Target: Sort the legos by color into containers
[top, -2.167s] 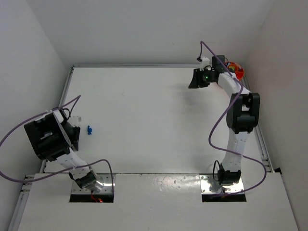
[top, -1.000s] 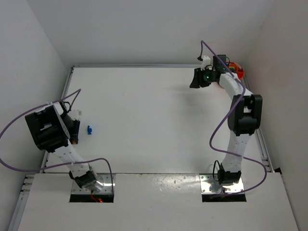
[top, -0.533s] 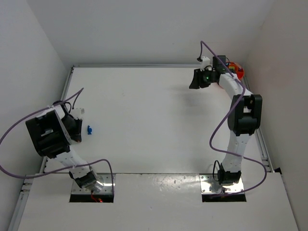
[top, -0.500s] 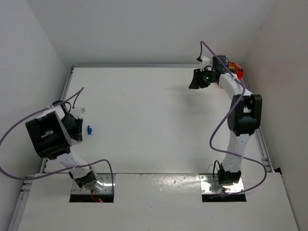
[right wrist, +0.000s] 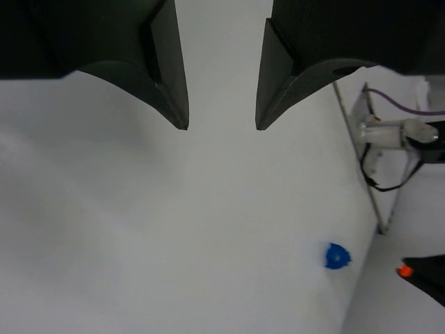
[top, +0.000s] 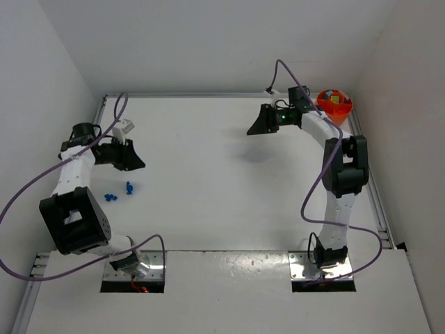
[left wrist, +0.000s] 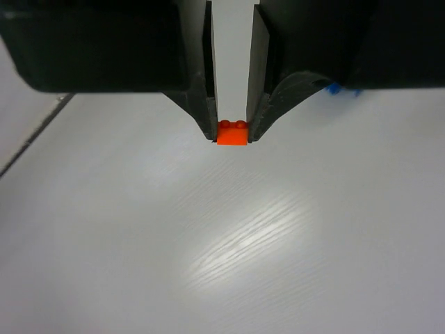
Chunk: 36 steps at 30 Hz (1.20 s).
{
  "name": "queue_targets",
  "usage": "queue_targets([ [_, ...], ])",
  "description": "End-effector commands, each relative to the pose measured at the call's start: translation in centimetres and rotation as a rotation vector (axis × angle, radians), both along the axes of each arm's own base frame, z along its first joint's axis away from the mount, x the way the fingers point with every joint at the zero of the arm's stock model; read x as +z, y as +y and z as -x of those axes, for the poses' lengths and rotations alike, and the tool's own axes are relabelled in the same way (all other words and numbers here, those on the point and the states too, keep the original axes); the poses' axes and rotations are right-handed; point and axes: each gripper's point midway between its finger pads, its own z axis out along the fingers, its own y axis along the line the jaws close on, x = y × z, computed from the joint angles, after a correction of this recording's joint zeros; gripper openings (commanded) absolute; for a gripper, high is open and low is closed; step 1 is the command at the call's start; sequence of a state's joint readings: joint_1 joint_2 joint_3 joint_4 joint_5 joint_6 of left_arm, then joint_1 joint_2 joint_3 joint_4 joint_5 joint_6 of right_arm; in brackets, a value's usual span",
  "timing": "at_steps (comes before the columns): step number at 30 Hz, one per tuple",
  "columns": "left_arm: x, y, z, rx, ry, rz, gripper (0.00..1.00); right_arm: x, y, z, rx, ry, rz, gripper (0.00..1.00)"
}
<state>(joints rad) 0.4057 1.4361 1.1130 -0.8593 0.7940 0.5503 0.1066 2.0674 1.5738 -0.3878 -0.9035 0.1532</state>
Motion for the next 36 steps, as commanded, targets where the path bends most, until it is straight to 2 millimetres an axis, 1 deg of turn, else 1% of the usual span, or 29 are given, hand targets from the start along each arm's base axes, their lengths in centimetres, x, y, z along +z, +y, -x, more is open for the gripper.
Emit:
queue_targets([
  [1, 3.2, -5.1, -1.5, -0.181, -0.134, 0.222, 0.22, 4.3, 4.0, 0.4, 0.109, -0.023, -0.196, 0.44],
  [2, 3.9, -5.9, -1.9, -0.207, -0.15, 0.26, 0.22, 4.9, 4.8, 0.5, 0.116, 0.016, -0.234, 0.45],
  [4, 4.4, -7.6, -3.0, -0.263, -0.149, 0.311, 0.22, 5.1, 6.5, 0.3, 0.143, 0.044, -0.274, 0.45],
  [5, 4.5, -8.2, -3.3, -0.275, -0.138, 0.33, 0.22, 5.0, 7.1, 0.2, 0.147, 0.054, -0.281, 0.49],
  [6, 4.7, -8.6, -3.7, -0.29, -0.138, 0.342, 0.21, 4.7, 8.2, 0.7, 0.167, 0.079, -0.291, 0.49],
  [7, 4.8, -9.4, -4.5, -0.307, -0.132, 0.363, 0.21, 5.1, 8.8, 0.5, 0.175, 0.083, -0.311, 0.5],
  [8, 5.3, -9.9, -4.8, -0.323, -0.135, 0.394, 0.21, 4.3, 9.3, 0.5, 0.175, 0.112, -0.316, 0.5],
  [10, 5.6, -11.0, -5.5, -0.349, -0.12, 0.434, 0.21, 4.4, 10.7, 0.4, 0.176, 0.132, -0.326, 0.52],
  [11, 5.8, -11.4, -5.8, -0.368, -0.13, 0.442, 0.2, 4.1, 11.2, 0.6, 0.164, 0.188, -0.337, 0.53],
  [14, 6.2, -13.0, -6.2, -0.42, -0.145, 0.436, 0.2, 3.5, 13.2, 0.4, 0.141, 0.279, -0.346, 0.53],
  [15, 6.0, -13.3, -6.3, -0.432, -0.157, 0.418, 0.2, 3.9, 14.0, 0.4, 0.149, 0.288, -0.352, 0.53],
  [16, 6.3, -14.1, -6.2, -0.463, -0.182, 0.395, 0.2, 3.0, 14.1, -0.1, 0.128, 0.315, -0.349, 0.53],
  [17, 6.0, -14.2, -6.6, -0.462, -0.194, 0.359, 0.2, 3.1, 14.8, 0.1, 0.129, 0.347, -0.352, 0.55],
  [18, 6.3, -14.4, -6.7, -0.476, -0.226, 0.331, 0.2, 3.6, 15.3, 0.0, 0.127, 0.34, -0.354, 0.55],
  [19, 6.1, -14.7, -6.7, -0.483, -0.229, 0.313, 0.2, 3.1, 15.3, 0.0, 0.119, 0.367, -0.354, 0.55],
  [20, 6.4, -15.2, -6.5, -0.504, -0.267, 0.286, 0.2, 3.1, 15.3, 0.0, 0.111, 0.388, -0.357, 0.55],
  [21, 6.2, -15.1, -6.6, -0.497, -0.281, 0.265, 0.2, 3.2, 15.9, 0.3, 0.099, 0.421, -0.358, 0.55],
  [23, 6.4, -16.0, -6.3, -0.518, -0.319, 0.264, 0.2, 2.8, 16.3, 0.9, 0.085, 0.483, -0.365, 0.53],
  [24, 6.1, -16.0, -6.4, -0.514, -0.321, 0.266, 0.2, 2.8, 16.2, 1.1, 0.091, 0.498, -0.371, 0.53],
  [25, 6.4, -16.5, -6.2, -0.523, -0.34, 0.268, 0.2, 3.0, 16.3, 1.0, 0.087, 0.504, -0.379, 0.53],
  [26, 6.8, -17.1, -5.9, -0.519, -0.339, 0.285, 0.2, 3.4, 16.7, 1.4, 0.111, 0.504, -0.389, 0.52],
  [27, 6.7, -17.2, -6.2, -0.513, -0.377, 0.286, 0.2, 3.9, 16.8, 1.6, 0.113, 0.534, -0.401, 0.52],
  [28, 6.9, -17.6, -6.3, -0.505, -0.391, 0.286, 0.2, 3.5, 16.8, 1.7, 0.114, 0.558, -0.404, 0.5],
  [29, 7.1, -17.6, -6.6, -0.485, -0.406, 0.283, 0.2, 4.3, 16.9, 1.5, 0.128, 0.545, -0.421, 0.5],
  [30, 7.9, -18.1, -6.8, -0.48, -0.433, 0.288, 0.2, 4.7, 17.0, 1.6, 0.126, 0.575, -0.43, 0.48],
  [31, 8.0, -18.5, -6.9, -0.478, -0.438, 0.283, 0.2, 4.6, 17.0, 1.7, 0.133, 0.593, -0.435, 0.47],
  [32, 8.1, -18.5, -7.1, -0.469, -0.445, 0.28, 0.2, 4.9, 17.0, 1.6, 0.136, 0.583, -0.445, 0.47],
  [34, 8.7, -19.4, -7.3, -0.473, -0.465, 0.288, 0.2, 5.4, 17.1, 1.6, 0.136, 0.608, -0.457, 0.43],
  [36, 9.2, -19.8, -8.0, -0.464, -0.488, 0.296, 0.2, 6.1, 17.0, 2.1, 0.167, 0.631, -0.47, 0.41],
])
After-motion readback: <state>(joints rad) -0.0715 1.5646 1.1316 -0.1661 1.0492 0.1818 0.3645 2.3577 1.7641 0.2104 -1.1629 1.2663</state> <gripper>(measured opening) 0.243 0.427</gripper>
